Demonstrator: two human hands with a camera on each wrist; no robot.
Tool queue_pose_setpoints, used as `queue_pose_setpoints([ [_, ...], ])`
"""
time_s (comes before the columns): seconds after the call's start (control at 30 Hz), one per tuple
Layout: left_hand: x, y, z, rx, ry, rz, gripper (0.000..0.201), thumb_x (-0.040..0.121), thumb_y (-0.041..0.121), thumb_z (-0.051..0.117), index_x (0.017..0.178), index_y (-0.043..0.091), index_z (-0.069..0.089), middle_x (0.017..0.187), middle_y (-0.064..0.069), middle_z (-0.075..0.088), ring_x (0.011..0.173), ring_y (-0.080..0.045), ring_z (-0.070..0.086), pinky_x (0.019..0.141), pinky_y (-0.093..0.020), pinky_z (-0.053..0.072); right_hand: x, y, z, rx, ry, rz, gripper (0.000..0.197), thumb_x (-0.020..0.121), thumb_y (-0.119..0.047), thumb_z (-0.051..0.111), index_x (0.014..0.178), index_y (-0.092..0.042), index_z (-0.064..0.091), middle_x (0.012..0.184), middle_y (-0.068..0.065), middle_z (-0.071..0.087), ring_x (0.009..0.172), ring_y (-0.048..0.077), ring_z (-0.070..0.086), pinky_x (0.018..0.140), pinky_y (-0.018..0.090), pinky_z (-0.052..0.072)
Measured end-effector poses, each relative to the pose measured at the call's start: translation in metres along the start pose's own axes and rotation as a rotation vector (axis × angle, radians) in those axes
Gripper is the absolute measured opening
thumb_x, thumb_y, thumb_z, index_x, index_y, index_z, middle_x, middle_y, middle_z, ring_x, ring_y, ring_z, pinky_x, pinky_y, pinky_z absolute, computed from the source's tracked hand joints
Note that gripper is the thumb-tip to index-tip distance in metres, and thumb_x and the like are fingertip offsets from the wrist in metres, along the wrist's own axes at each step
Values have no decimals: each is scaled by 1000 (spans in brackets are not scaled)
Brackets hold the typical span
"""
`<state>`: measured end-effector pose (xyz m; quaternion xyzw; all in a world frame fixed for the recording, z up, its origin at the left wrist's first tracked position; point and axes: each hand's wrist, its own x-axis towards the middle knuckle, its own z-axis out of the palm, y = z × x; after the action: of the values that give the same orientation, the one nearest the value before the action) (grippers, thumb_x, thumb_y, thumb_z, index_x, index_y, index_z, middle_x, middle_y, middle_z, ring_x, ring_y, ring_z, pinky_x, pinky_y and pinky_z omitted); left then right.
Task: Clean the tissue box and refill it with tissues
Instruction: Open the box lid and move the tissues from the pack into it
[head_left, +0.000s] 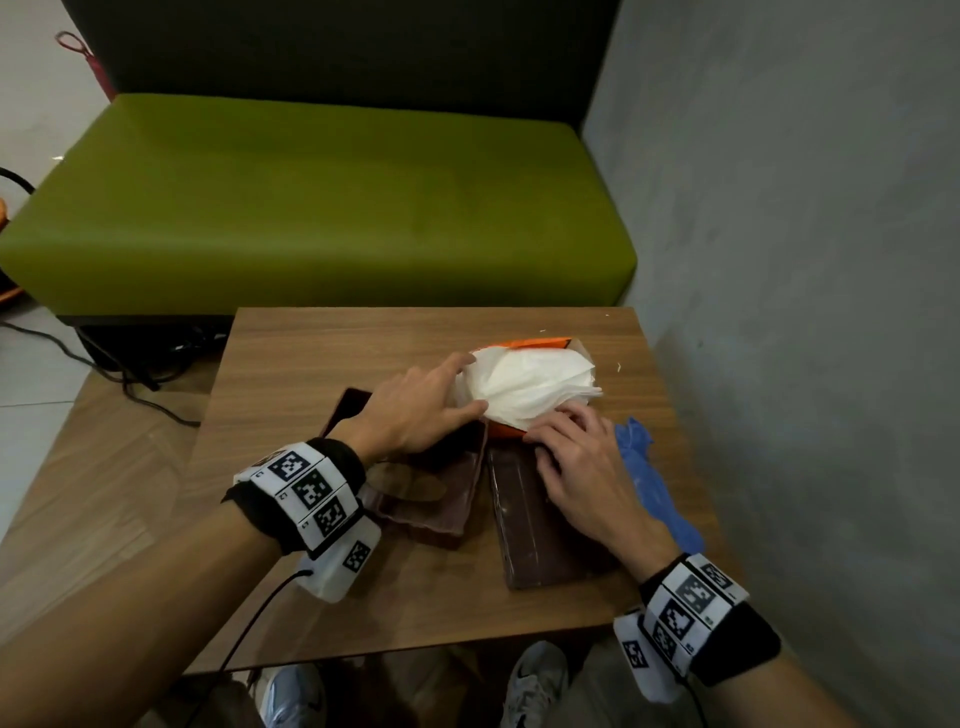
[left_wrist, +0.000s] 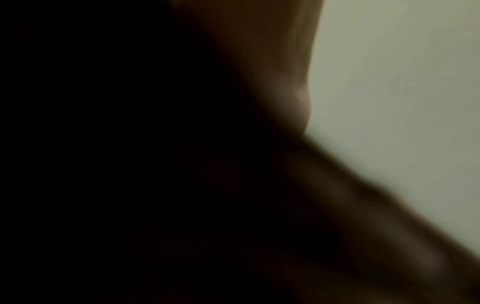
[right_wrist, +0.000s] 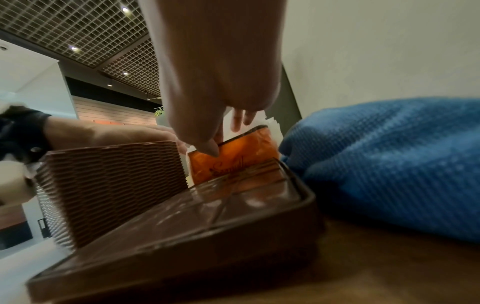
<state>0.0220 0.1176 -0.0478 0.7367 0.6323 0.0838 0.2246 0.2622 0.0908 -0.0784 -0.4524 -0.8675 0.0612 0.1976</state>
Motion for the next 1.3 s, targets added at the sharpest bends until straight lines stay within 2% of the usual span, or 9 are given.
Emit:
queue_pose_setpoints([
  [0.17, -20, 8, 0, -15, -80, 55, 68, 89, 72, 36, 142, 31, 25, 125, -8, 63, 98, -28, 65, 83, -48, 53, -6, 1, -5, -36, -34, -16, 23, 85, -11, 67, 106, -21, 65, 108, -5, 62, 105, 16, 52, 85, 28, 29],
  [0.27, -43, 2, -16, 165, 42, 102, 75, 84, 79, 21, 141, 32, 31, 136, -1, 58, 116, -25, 59, 94, -44, 46, -11, 4, -8, -53, -67, -11, 23, 87, -14, 64, 109, -21, 64, 112, -5, 61, 107, 15, 51, 85, 26, 26],
  [0.33, -58, -17, -26, 230, 81, 50, 67, 85, 73, 23, 137, 34, 37, 140, 3, 53, 125, -22, 52, 100, -44, 40, -12, 7, -10, -51, -86, -3, 23, 88, -14, 64, 110, -21, 64, 112, -6, 61, 107, 14, 51, 84, 25, 25],
  [0.5, -79, -58, -27, 52, -24, -85, 25, 99, 41, 43, 124, 40, 46, 128, 9, 55, 95, -12, 52, 72, -33, 45, -6, 3, -8, -29, -111, -6, 26, 88, -13, 63, 113, -21, 64, 112, -6, 60, 102, 16, 52, 79, 26, 25],
  [0.6, -76, -55, -25, 11, -8, -22, 15, 101, 42, 40, 109, 38, 52, 115, 9, 60, 91, -14, 58, 75, -38, 50, -3, -6, -5, 22, -143, -9, 31, 89, -12, 62, 119, -20, 62, 118, -5, 58, 108, 14, 51, 86, 29, 37],
  [0.87, -74, -29, -22, -19, -120, 101, 15, 100, 39, 42, 98, 33, 56, 94, 10, 64, 82, -9, 61, 70, -32, 51, -7, 7, -25, 167, -167, 76, 31, 94, -8, 56, 124, -16, 60, 120, -2, 61, 111, 14, 54, 95, 34, 48],
  [1.07, -52, -27, -32, -36, -178, 159, 39, 93, 64, 39, 102, 34, 61, 83, 17, 66, 75, -3, 63, 66, -30, 53, -7, 9, -32, 146, -234, 52, 26, 93, -10, 59, 118, -14, 63, 113, 1, 66, 105, 18, 60, 91, 33, 49],
  [1.2, -24, -41, -46, -35, -167, 149, 73, 71, 89, 33, 103, 30, 62, 89, 14, 67, 79, -5, 63, 69, -30, 51, -7, 7, -36, 98, -209, 0, 23, 91, -12, 62, 113, -11, 63, 108, 5, 65, 103, 23, 58, 88, 40, 51],
  [1.3, -9, -49, -43, 53, -240, 122, 53, 84, 68, 50, 110, 24, 60, 102, 3, 66, 86, -15, 60, 78, -36, 51, -4, 6, -42, 57, -40, -8, 21, 90, -11, 62, 111, -8, 64, 107, 7, 60, 103, 24, 52, 90, 36, 46],
])
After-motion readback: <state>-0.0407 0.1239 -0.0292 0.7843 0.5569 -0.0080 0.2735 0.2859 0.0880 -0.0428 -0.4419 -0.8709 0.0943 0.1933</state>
